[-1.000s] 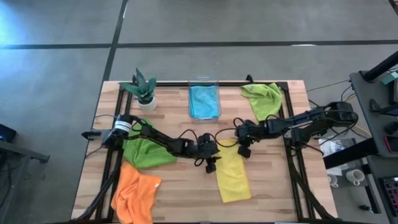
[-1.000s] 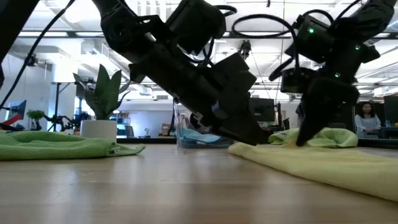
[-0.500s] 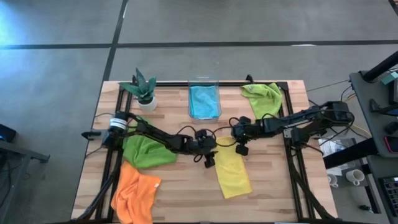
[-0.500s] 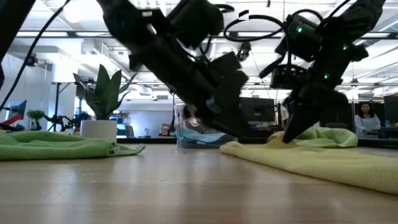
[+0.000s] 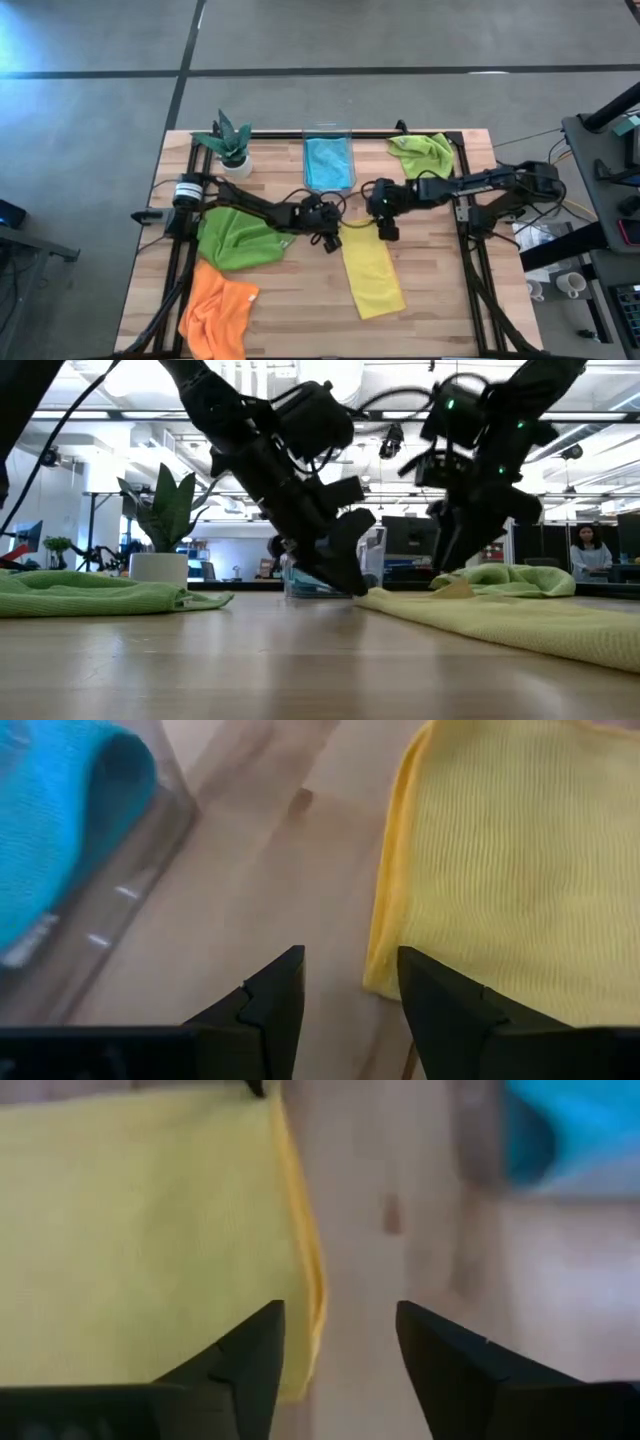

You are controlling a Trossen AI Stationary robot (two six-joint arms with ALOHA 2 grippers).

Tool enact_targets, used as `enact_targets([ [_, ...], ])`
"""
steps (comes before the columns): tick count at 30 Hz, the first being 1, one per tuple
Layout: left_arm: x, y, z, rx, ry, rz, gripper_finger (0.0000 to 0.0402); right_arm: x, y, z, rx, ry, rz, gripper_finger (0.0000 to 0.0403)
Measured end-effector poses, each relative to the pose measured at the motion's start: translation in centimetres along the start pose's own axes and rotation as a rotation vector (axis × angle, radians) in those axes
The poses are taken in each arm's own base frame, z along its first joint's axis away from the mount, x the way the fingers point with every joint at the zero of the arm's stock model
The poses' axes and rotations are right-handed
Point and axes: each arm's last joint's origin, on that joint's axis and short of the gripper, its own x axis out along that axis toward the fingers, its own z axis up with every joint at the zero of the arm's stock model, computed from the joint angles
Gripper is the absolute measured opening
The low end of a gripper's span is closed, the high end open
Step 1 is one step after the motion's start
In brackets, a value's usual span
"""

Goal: Fold microfiber towels
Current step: Fold the yellow microfiber cloth

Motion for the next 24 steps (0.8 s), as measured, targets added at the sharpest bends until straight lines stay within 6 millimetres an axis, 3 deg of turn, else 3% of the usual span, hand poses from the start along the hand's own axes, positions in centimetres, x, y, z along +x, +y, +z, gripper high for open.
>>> enact_targets([
  [7, 0.2, 0.5, 0.2, -0.173, 0.067, -0.136, 0.0146, 2.7, -1.3, -1.2, 0.038, 0.077, 0.148, 0.0201],
  [14, -0.8, 1.1, 1.5, -0.194, 0.005, -0.103, 0.0146, 4.6, -1.4, -1.4, 0.019, 0.106, 0.151, 0.0195],
  [18, 0.2, 1.1, 0.6, -0.187, 0.066, -0.126, 0.0156, 4.4, -1.5, -1.3, 0.023, 0.1, 0.127, 0.0166],
  [24, 0.9, 1.2, -0.3, -0.173, 0.134, -0.118, 0.0203, 3.9, -1.6, -1.3, 0.025, 0.09, 0.104, 0.0101],
])
